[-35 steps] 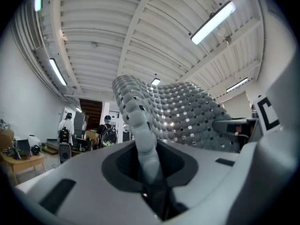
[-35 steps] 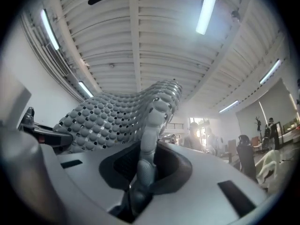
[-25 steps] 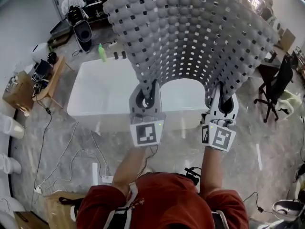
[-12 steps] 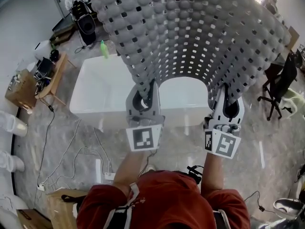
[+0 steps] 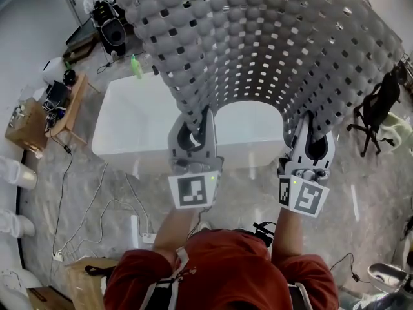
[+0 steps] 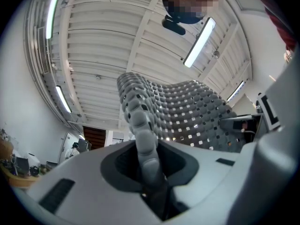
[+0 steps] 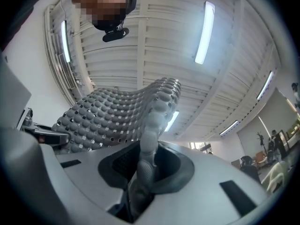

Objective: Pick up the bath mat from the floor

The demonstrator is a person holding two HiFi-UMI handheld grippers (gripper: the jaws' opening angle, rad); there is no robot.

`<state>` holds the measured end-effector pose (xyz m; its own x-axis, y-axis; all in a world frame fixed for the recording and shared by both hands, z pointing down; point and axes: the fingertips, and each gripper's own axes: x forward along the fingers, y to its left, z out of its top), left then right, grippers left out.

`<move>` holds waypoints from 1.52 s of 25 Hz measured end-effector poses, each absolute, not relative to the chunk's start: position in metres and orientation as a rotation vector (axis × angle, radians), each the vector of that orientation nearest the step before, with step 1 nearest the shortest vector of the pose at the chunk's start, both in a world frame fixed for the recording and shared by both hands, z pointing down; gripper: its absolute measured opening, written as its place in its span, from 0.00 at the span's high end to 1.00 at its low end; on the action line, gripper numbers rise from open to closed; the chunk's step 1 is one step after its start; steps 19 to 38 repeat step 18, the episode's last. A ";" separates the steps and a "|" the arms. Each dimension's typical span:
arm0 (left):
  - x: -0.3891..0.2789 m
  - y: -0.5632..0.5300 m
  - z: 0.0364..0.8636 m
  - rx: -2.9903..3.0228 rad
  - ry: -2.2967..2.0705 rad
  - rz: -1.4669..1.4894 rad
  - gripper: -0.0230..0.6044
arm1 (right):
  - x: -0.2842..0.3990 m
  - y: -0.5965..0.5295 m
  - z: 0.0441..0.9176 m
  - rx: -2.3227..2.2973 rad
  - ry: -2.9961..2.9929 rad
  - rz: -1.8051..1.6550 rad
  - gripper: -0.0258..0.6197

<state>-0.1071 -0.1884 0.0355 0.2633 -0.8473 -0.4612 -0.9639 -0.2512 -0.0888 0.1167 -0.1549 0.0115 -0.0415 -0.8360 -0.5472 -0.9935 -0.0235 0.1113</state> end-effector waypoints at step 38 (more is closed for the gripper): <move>-0.106 -0.189 0.032 -2.174 1.667 0.453 0.82 | 0.115 -0.153 0.005 -1.943 1.938 0.727 0.84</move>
